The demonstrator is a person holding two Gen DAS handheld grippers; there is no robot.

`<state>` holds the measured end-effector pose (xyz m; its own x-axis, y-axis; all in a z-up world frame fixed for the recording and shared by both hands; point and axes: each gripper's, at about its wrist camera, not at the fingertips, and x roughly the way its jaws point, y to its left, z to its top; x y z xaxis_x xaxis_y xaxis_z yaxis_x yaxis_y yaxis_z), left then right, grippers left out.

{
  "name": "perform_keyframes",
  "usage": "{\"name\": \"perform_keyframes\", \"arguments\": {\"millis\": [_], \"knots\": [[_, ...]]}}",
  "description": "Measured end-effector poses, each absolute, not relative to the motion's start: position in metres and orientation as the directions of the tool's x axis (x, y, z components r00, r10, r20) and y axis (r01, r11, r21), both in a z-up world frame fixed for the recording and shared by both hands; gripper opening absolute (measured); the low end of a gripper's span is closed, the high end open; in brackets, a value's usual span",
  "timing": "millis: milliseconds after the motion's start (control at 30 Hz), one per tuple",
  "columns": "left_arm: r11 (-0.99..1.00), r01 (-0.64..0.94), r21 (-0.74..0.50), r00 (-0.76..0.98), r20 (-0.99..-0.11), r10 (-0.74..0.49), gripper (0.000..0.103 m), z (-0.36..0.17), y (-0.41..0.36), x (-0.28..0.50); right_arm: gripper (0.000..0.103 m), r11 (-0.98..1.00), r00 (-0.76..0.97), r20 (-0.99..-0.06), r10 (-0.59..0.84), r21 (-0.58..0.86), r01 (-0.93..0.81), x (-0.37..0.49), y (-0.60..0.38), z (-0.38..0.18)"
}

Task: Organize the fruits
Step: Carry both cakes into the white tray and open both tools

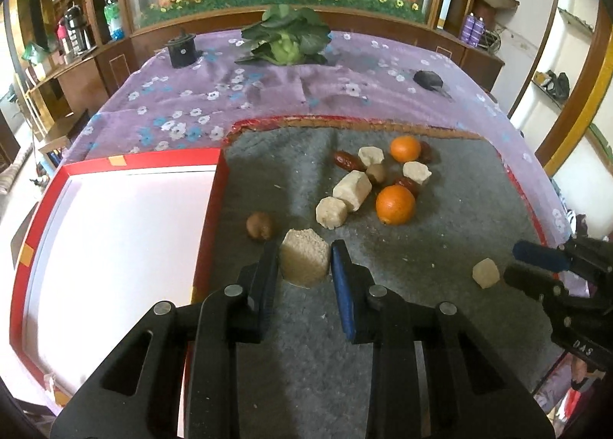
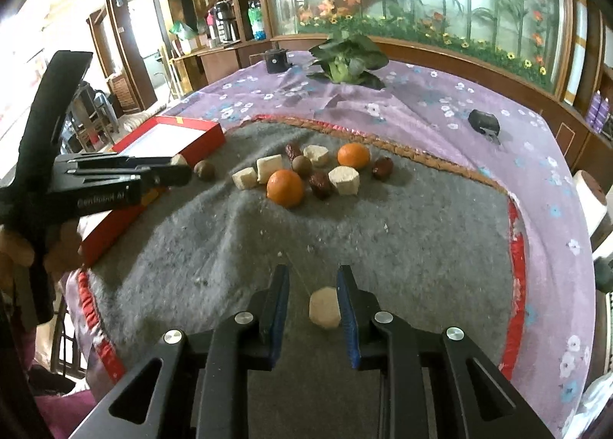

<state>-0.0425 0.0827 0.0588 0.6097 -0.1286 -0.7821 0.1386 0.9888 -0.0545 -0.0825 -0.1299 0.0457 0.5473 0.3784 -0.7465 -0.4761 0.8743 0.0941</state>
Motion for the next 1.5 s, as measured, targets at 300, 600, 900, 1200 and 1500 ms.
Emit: {"name": "perform_keyframes", "arguments": {"millis": [300,600,900,1200,1500], "knots": [[0.990,0.134,-0.048,0.594,-0.796,-0.119,0.027,0.054,0.081,-0.051,0.045,0.876,0.521,-0.770,0.368,0.100,-0.472,-0.080,-0.134,0.023],[0.995,0.087,-0.048,0.616,-0.782,-0.092,0.027,0.064,0.096,-0.056,0.024,0.877,0.522,-0.787,0.328,0.048,-0.478,-0.071,-0.122,0.022],[0.998,-0.038,-0.041,0.643,-0.766,-0.007,0.027,0.081,0.148,-0.053,0.024,0.809,0.509,-0.722,0.469,0.120,-0.575,-0.063,-0.069,0.060],[0.990,-0.144,-0.006,0.608,-0.789,0.083,0.027,0.068,0.198,-0.042,0.024,0.719,0.447,-0.713,0.540,0.115,-0.685,-0.047,0.014,0.070],[0.981,-0.191,-0.015,0.574,-0.813,0.100,0.027,0.057,0.229,-0.017,0.024,0.684,0.382,-0.722,0.577,0.171,-0.709,-0.012,0.064,0.070]]}}
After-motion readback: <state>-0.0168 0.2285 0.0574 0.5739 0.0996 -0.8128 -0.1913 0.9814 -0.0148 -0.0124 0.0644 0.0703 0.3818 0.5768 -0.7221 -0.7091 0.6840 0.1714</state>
